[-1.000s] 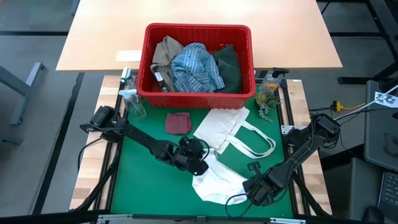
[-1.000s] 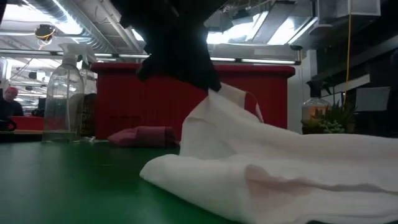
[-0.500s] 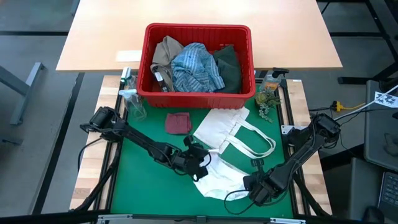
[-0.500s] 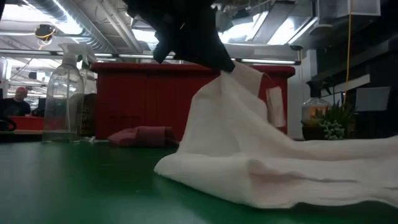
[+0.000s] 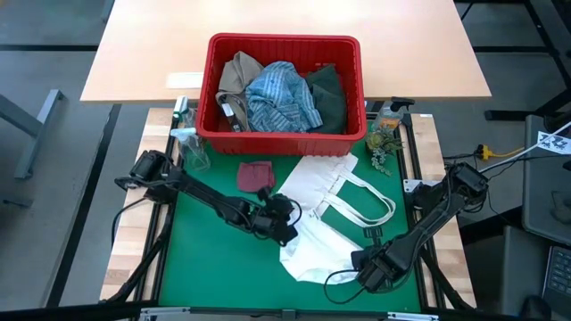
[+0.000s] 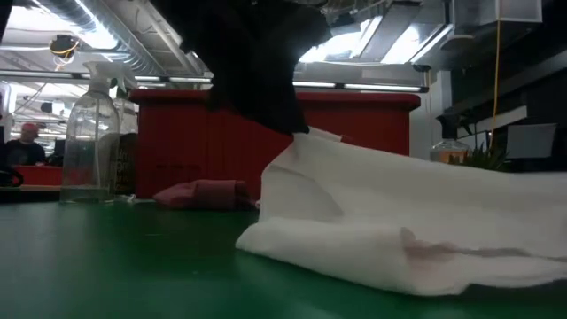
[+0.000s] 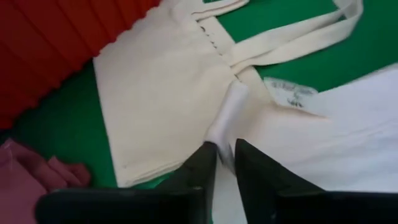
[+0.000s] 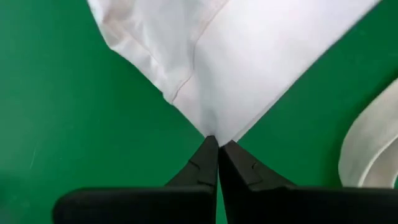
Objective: Fold Laundry from Bin
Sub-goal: Remove the white underwear from the red bin
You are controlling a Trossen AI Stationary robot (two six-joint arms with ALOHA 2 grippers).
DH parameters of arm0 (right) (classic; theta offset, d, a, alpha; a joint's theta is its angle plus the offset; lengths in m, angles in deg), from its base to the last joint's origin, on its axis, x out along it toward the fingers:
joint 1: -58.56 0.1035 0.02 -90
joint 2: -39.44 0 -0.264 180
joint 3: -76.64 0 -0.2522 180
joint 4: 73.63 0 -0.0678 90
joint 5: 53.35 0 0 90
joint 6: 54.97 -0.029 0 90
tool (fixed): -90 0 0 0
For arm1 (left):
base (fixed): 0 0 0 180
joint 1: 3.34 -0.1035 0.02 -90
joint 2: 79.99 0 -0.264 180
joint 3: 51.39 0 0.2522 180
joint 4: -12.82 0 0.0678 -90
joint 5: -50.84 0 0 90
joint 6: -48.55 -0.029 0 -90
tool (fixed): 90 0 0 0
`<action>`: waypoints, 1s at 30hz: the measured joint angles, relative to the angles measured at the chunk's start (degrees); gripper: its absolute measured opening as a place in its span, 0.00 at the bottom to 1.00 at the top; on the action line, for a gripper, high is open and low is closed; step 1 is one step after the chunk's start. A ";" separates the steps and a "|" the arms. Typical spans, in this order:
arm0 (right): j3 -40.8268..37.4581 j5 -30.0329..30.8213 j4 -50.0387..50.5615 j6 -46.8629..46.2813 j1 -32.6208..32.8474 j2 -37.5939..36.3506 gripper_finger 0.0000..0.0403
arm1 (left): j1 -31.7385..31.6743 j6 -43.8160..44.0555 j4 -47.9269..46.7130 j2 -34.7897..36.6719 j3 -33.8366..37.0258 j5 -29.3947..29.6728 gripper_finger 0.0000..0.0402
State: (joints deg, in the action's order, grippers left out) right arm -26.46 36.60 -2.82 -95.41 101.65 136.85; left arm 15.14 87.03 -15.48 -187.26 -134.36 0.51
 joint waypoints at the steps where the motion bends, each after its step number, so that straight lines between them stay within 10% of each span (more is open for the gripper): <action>1: 0.00 -0.01 0.01 0.00 0.00 0.00 0.01 | -0.46 0.00 -0.06 0.00 0.00 -0.27 0.17; 13: 0.00 -0.51 0.01 0.02 0.00 0.00 0.01 | -4.67 1.95 -0.03 0.00 0.00 -13.36 0.37; 30: 0.00 -0.61 0.01 0.02 0.00 0.00 0.01 | -8.46 3.98 -7.99 0.00 -0.02 -28.58 0.39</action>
State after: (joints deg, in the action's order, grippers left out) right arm -26.46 35.99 -2.81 -95.39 101.65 136.85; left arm 6.68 91.01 -23.47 -187.26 -134.38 -28.06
